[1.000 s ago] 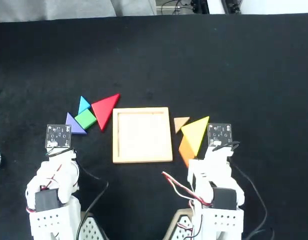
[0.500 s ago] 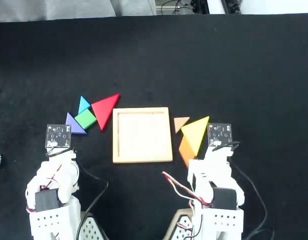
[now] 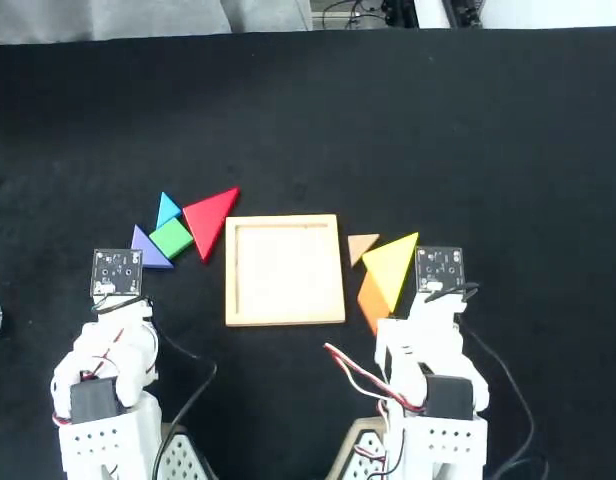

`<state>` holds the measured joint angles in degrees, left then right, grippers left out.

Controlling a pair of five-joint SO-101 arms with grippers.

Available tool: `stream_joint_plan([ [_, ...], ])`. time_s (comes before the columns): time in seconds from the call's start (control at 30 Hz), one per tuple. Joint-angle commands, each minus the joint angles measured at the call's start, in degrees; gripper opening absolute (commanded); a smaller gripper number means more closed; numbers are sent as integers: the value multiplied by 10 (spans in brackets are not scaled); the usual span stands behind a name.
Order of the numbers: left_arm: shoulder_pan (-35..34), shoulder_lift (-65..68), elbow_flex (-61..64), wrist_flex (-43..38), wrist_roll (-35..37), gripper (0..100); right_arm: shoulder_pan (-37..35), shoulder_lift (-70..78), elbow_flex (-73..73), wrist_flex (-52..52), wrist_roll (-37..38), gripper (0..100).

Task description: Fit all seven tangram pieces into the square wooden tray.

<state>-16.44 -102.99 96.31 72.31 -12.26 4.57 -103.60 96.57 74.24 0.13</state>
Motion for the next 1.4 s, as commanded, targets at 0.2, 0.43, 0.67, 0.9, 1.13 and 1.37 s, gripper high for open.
stream_joint_plan([
  [0.2,4,-4,10,3,3,47,6,-42,0,3,1,12],
  [0.43,5,-4,10,3,2,47,6,-42,0,3,1,12],
  [0.67,7,-4,10,3,2,47,8,-42,0,3,1,12],
  [0.9,5,-4,10,3,2,47,8,-42,0,3,1,12],
  [1.13,15,-4,10,3,5,47,5,-42,0,3,-3,12],
  [1.37,38,-4,10,3,4,47,6,-42,0,3,-1,12],
])
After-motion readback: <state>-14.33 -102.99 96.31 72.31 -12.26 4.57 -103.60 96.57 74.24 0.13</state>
